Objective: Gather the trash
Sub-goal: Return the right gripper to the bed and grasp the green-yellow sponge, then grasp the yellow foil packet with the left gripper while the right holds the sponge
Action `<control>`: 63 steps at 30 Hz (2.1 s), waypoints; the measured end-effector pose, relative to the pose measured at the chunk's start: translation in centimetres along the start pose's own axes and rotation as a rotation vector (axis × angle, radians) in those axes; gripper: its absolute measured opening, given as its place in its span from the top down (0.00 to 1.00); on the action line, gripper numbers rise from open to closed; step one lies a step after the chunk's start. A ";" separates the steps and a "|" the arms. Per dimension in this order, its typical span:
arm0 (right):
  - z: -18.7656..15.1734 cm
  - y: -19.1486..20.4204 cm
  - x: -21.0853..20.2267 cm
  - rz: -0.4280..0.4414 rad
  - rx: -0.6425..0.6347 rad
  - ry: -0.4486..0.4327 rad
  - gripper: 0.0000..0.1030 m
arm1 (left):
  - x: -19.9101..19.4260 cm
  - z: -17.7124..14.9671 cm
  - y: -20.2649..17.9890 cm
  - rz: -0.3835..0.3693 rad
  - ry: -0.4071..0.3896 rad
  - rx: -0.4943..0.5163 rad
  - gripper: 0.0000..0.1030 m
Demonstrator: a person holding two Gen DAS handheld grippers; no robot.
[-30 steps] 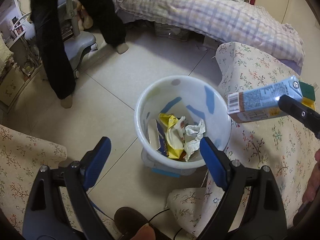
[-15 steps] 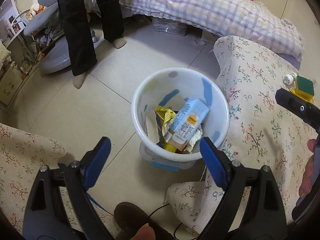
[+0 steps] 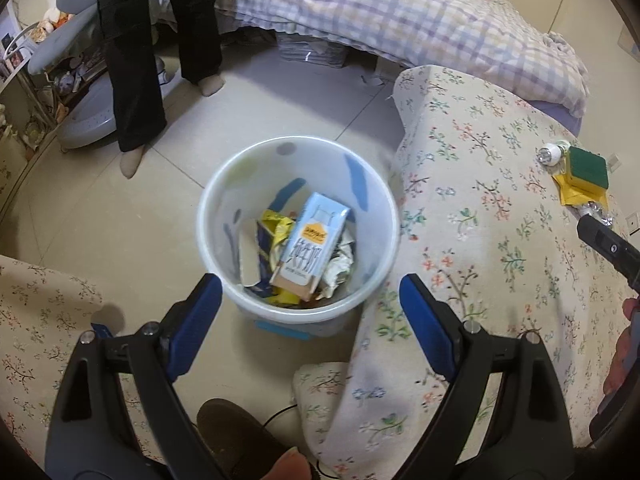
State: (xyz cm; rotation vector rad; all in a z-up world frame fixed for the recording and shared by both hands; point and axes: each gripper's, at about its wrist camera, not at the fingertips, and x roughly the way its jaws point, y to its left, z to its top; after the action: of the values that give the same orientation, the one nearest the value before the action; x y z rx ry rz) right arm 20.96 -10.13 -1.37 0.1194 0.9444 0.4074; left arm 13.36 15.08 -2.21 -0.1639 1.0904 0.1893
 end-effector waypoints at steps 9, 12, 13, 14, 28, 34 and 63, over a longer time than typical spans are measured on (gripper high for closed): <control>1.0 -7.8 -2.0 -0.109 0.125 -0.026 0.18 | 0.7 0.7 -5.0 -0.038 0.020 0.014 0.12; 2.0 -10.1 -2.5 -0.171 0.132 -0.023 0.18 | 0.9 1.1 -6.9 -0.056 0.027 0.025 0.12; 2.5 -10.9 -2.7 -0.201 0.123 -0.021 0.18 | 1.0 1.3 -7.5 -0.058 0.025 0.036 0.12; 3.0 -11.8 -2.9 -0.226 0.119 -0.023 0.18 | 1.1 1.5 -8.1 -0.056 0.021 0.047 0.12; 8.1 -18.4 0.4 -0.272 0.228 -0.008 0.45 | 2.0 1.9 -12.0 -0.042 0.005 0.149 0.12; 7.7 -19.1 1.0 -0.220 0.242 -0.001 0.70 | 2.0 1.9 -12.6 -0.052 0.001 0.162 0.12; -5.2 -27.8 -18.9 -0.225 0.429 -0.133 0.75 | -0.2 -1.0 -25.8 -0.152 -0.023 0.350 0.12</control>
State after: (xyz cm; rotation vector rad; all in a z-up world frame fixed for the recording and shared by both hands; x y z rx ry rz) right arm 14.93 -43.42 2.33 0.4213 0.8914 -0.0164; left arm 18.38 -10.21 -1.44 0.0700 1.0663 -0.1365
